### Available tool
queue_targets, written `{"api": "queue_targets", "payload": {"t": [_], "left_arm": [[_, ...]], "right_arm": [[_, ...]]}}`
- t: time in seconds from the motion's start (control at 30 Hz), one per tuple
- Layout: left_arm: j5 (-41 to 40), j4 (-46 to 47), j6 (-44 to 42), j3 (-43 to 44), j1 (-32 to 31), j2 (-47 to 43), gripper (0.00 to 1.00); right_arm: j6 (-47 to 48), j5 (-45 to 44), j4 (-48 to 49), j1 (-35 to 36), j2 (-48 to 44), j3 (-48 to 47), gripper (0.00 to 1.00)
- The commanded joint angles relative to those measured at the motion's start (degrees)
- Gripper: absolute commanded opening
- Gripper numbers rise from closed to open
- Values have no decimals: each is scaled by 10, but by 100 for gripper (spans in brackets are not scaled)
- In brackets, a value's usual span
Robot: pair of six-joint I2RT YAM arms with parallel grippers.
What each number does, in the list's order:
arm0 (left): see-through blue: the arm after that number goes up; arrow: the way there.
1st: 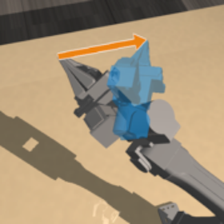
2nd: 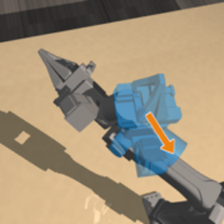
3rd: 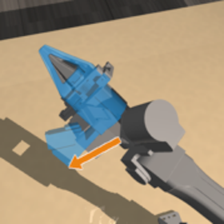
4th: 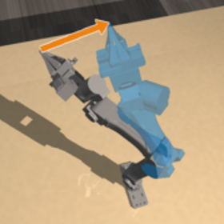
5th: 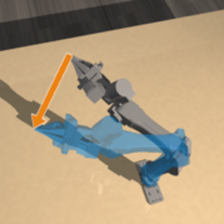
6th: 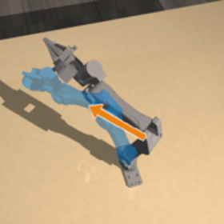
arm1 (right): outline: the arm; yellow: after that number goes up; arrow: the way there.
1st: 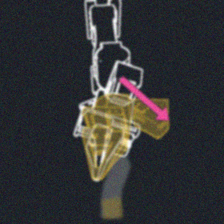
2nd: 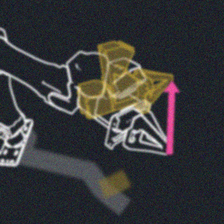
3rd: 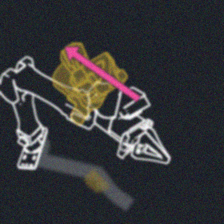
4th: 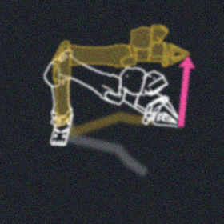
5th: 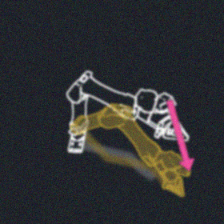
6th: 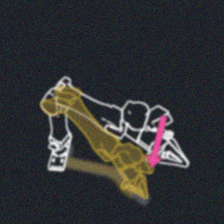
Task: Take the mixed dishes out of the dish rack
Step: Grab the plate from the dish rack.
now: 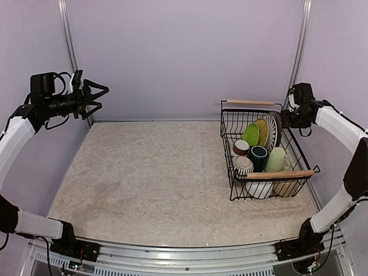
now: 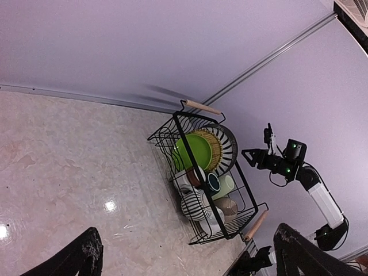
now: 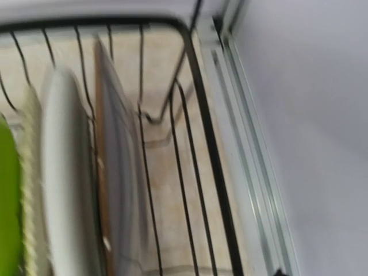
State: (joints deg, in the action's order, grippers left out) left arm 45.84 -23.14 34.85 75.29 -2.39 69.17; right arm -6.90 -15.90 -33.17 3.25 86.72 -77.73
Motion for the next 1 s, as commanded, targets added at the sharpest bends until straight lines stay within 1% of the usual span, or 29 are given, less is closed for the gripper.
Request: {"api": "queue_targets", "payload": {"t": [0.0,0.1,0.3,0.47,0.57,0.7,0.87,0.93,0.97], "left_arm": [[-26,-25,-26,16,-11,1,99],[-32,-33,-30,19,-15,3,99],[-51,-52,-44,26,-35,3,99],[-62,-62,-48,31,-41,7,99],[-55,-55,-40,29,-41,15,99],[-25,-60,-27,38,-49,44,99],[-28,-63,-32,41,-52,52,99],[-28,-61,-34,39,-52,50,99],[-28,-61,-34,39,-52,50,99]], "right_arm": [[18,19,1,-7,35,-63,63],[24,16,-7,-9,79,-101,57],[32,48,0,-15,139,-156,50],[39,42,-11,-17,191,-194,38],[56,60,-20,-22,215,-211,34],[76,94,-19,-27,231,-215,32],[52,145,-32,-27,264,-254,18],[52,145,-44,-27,275,-260,11],[55,129,-48,-27,278,-260,8]]}}
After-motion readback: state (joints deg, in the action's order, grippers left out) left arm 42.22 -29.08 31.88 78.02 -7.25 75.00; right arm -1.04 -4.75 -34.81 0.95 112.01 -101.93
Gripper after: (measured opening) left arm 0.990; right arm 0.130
